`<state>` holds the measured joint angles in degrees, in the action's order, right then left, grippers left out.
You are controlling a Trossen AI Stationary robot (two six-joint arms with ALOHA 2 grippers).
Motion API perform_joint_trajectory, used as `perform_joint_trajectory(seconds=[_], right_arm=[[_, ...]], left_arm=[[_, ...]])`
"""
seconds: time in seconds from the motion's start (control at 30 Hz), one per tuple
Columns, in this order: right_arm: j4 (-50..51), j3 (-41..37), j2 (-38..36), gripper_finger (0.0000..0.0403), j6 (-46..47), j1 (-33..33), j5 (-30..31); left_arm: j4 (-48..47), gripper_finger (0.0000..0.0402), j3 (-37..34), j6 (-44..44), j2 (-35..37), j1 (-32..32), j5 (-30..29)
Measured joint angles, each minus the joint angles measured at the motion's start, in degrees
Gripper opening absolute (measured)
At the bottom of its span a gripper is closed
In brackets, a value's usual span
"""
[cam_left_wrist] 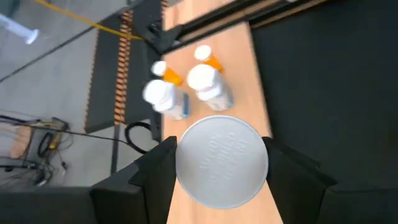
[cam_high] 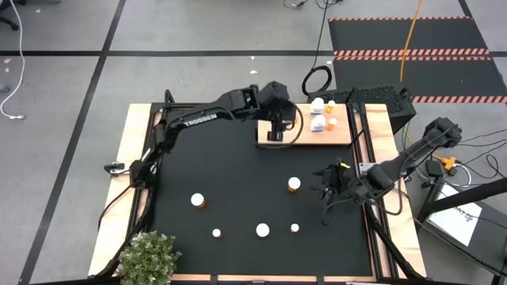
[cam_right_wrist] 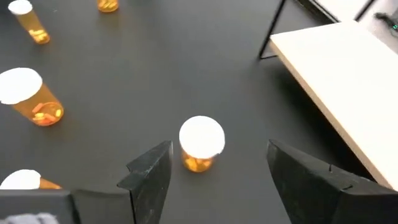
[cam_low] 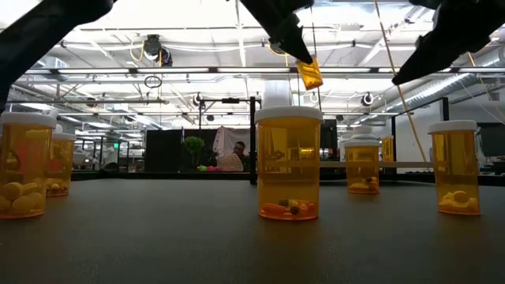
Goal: Pick and place medicine bottles onto shelf by color
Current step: Put the large orange pill bottle on the shelf
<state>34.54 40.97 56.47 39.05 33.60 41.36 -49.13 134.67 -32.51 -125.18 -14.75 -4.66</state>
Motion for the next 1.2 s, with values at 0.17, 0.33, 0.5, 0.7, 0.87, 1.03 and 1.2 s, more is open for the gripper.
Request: perform_joint_trajectory(seconds=[0.17, 0.33, 0.5, 0.7, 0.87, 1.03, 1.2], right_arm=[[4.1, 0.0, -2.9, 0.0253, 2.3, 1.1, 4.0], [2.9, 0.0, -3.6, 0.0253, 0.1, 0.9, 11.7], [-2.1, 0.0, -3.6, 0.0253, -9.8, -2.2, 22.6], [-16.1, 0.0, -3.5, 0.0256, -27.0, -12.5, 15.4], [-24.8, 0.0, -2.3, 0.0266, -34.5, -21.7, 2.3], [-27.8, 0.0, 0.8, 0.0278, -35.8, -27.6, -5.6], [-32.0, 0.0, 4.6, 0.0279, -39.5, -30.5, -5.6]], left_arm=[[-1.5, 0.0216, 0.0, 2.8, -0.1, -2.6, 4.7], [-4.5, 0.0226, 0.0, 2.9, -0.1, -2.9, 8.3], [-5.6, 0.0215, 0.0, 2.1, -0.1, -2.2, 11.6], [-6.3, 0.0223, 0.0, -0.1, -0.1, -0.5, 13.7], [-6.6, 0.0230, 0.0, -0.4, -0.1, 0.8, 13.7], [-6.9, 0.0217, 0.0, -0.4, -0.1, 2.3, 13.7], [-7.0, 0.0220, 0.0, -0.4, -0.1, 3.1, 13.6]])
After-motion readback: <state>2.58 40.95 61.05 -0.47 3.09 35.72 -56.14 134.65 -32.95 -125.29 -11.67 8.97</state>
